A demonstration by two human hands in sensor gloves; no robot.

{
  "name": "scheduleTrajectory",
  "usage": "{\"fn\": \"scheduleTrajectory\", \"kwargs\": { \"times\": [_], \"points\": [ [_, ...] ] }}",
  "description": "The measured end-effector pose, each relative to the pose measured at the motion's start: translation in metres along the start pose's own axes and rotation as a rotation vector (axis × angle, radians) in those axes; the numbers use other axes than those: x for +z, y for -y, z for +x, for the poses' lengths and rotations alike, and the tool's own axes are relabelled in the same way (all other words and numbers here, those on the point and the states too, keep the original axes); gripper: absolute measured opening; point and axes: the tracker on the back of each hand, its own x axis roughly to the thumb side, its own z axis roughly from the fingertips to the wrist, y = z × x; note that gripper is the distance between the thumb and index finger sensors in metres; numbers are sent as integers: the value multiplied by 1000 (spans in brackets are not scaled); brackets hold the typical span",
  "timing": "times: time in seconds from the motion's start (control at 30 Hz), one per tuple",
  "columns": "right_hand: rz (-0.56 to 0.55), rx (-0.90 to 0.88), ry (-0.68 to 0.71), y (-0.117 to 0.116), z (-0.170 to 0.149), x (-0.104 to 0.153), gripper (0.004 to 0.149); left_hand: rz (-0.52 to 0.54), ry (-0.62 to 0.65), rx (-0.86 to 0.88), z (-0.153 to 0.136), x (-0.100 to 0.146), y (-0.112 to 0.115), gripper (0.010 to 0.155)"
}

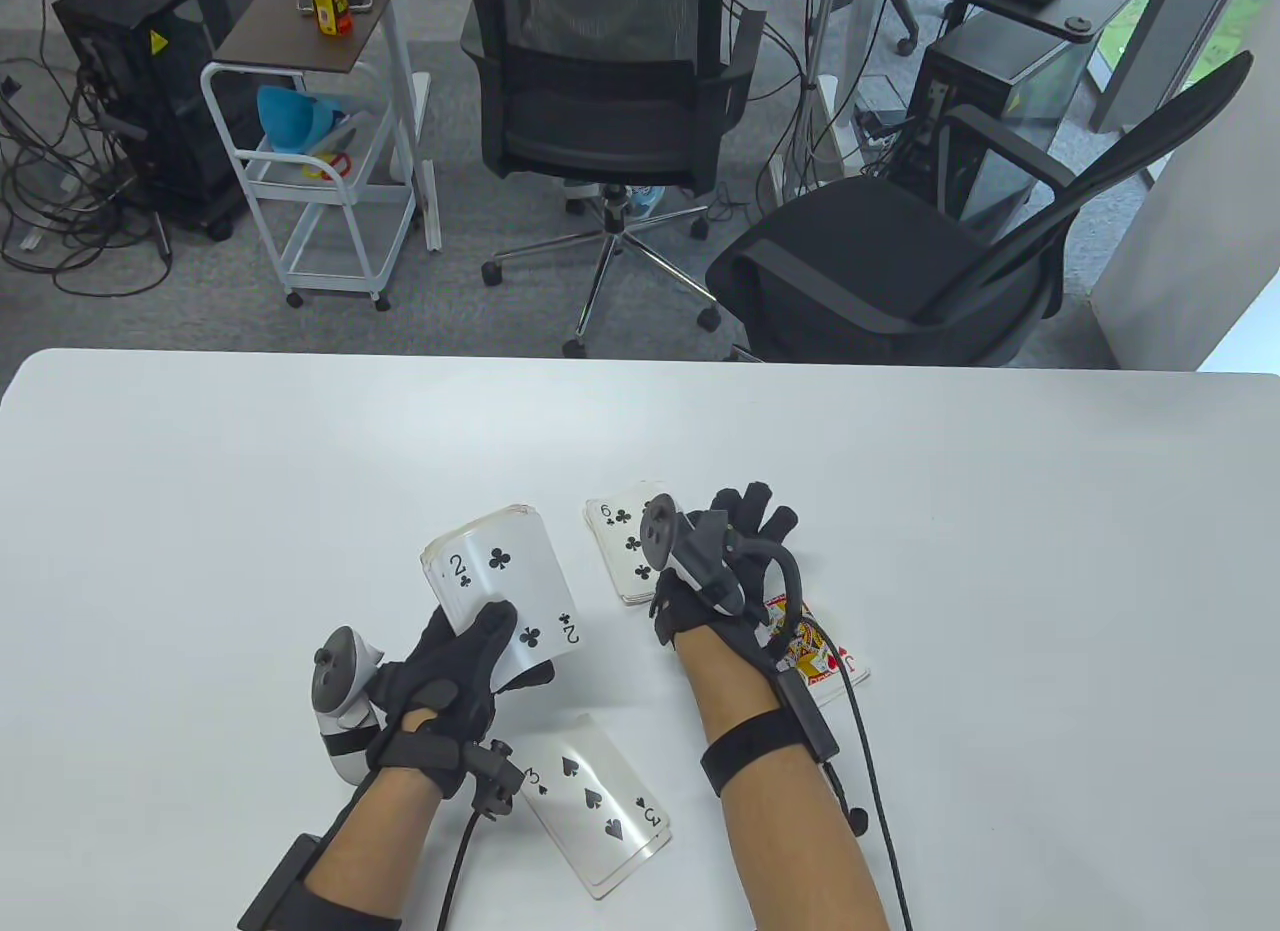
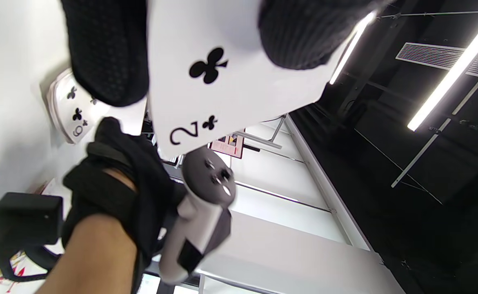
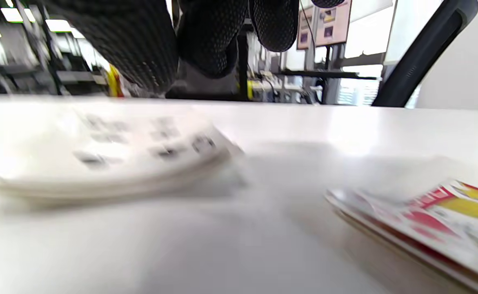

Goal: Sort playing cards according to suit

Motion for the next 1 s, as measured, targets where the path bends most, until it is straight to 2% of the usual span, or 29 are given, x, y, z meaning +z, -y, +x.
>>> {"fn": "scheduleTrajectory", "kwargs": {
  "times": [0.13,0.2,0.33,0.57,1.0],
  "points": [
    [-131,-402,123,26,-16,38,43,-2,-20,-8,-4,0,2,60],
    [-154,-561,192,30,-22,58,45,-1,-27,-11,-6,1,3,60],
    [-200,-722,272,27,-24,88,47,-2,-44,-34,-11,1,5,60],
    [-153,-703,378,18,-18,107,49,-22,-69,-104,-17,3,8,60],
    [-73,-618,449,12,0,116,56,-52,-85,-136,-21,4,14,60]
  ]
}}
